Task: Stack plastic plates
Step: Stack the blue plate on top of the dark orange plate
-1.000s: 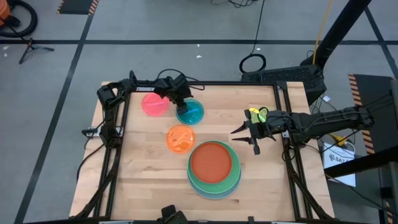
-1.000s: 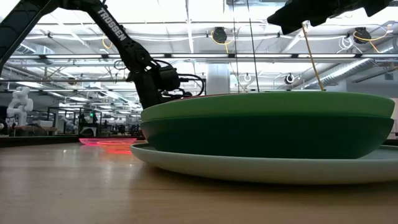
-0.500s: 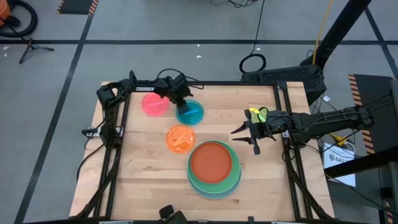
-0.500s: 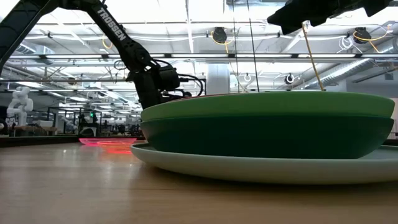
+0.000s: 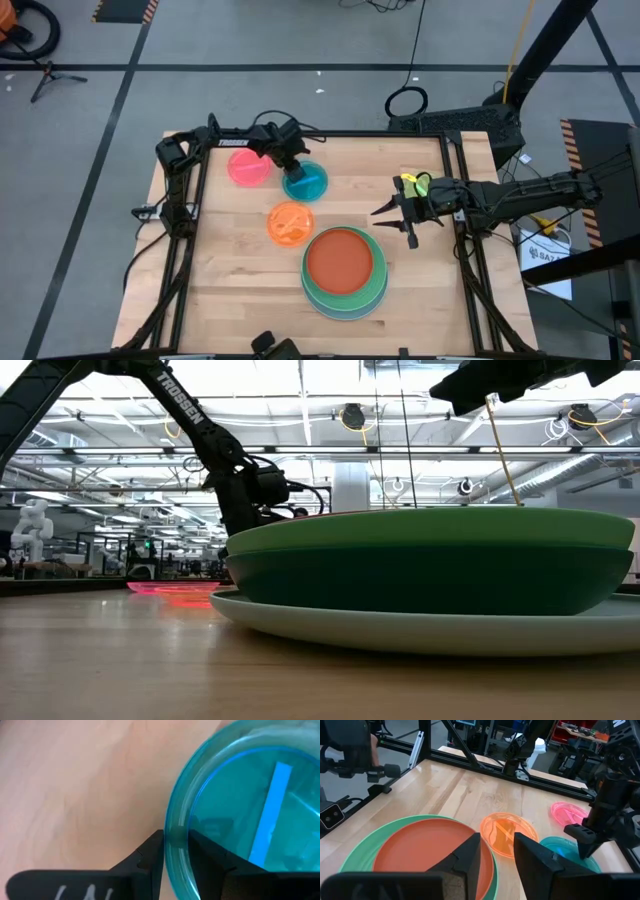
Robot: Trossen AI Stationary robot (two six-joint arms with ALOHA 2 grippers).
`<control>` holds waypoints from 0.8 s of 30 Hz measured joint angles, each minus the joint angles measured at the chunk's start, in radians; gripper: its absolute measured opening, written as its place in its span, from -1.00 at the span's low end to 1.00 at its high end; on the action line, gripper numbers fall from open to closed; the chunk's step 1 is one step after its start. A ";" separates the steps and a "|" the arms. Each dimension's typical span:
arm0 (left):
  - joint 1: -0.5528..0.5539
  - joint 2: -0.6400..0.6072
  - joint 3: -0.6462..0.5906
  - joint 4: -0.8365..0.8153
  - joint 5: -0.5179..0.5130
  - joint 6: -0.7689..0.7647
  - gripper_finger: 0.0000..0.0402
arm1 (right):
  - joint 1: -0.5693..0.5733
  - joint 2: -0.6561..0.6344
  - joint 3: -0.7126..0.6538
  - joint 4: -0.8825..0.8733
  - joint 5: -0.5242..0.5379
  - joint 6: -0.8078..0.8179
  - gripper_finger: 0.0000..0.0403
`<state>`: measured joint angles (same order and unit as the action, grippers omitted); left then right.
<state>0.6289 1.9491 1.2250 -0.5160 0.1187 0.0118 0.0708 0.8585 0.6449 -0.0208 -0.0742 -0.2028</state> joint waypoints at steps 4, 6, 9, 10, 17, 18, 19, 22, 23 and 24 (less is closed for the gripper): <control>0.000 0.000 0.037 -0.033 -0.024 -0.016 -0.54 | 0.000 0.000 0.000 0.000 0.000 0.000 -0.46; -0.001 0.000 0.059 -0.060 -0.044 -0.018 -0.54 | 0.000 0.000 0.000 0.000 0.000 0.004 -0.46; 0.000 0.000 0.086 -0.087 -0.061 -0.018 -0.54 | 0.000 0.000 0.000 0.000 0.000 0.006 -0.46; 0.000 0.000 0.095 -0.089 -0.062 -0.018 -0.54 | 0.000 0.000 0.000 -0.001 0.000 0.006 -0.46; 0.000 0.000 0.119 -0.117 -0.064 0.014 -0.54 | 0.000 0.000 0.000 -0.011 0.000 0.007 -0.46; 0.000 0.000 0.119 -0.121 -0.062 0.011 -0.54 | 0.000 0.000 0.000 -0.011 0.000 0.007 -0.46; 0.002 0.000 0.119 -0.128 -0.054 0.007 -0.54 | 0.000 0.000 0.000 -0.011 0.000 0.007 -0.46; 0.015 0.000 0.119 -0.163 -0.032 -0.057 -0.54 | 0.000 0.000 0.000 -0.012 0.000 0.011 -0.46; 0.018 0.000 0.119 -0.168 -0.033 -0.075 -0.54 | 0.000 0.000 0.000 -0.012 0.000 0.011 -0.46; 0.021 0.000 0.119 -0.171 -0.033 -0.084 -0.54 | 0.000 0.000 0.000 -0.012 0.000 0.011 -0.46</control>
<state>0.6502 1.9491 1.3445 -0.6873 0.0860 -0.0721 0.0708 0.8585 0.6449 -0.0330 -0.0746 -0.1921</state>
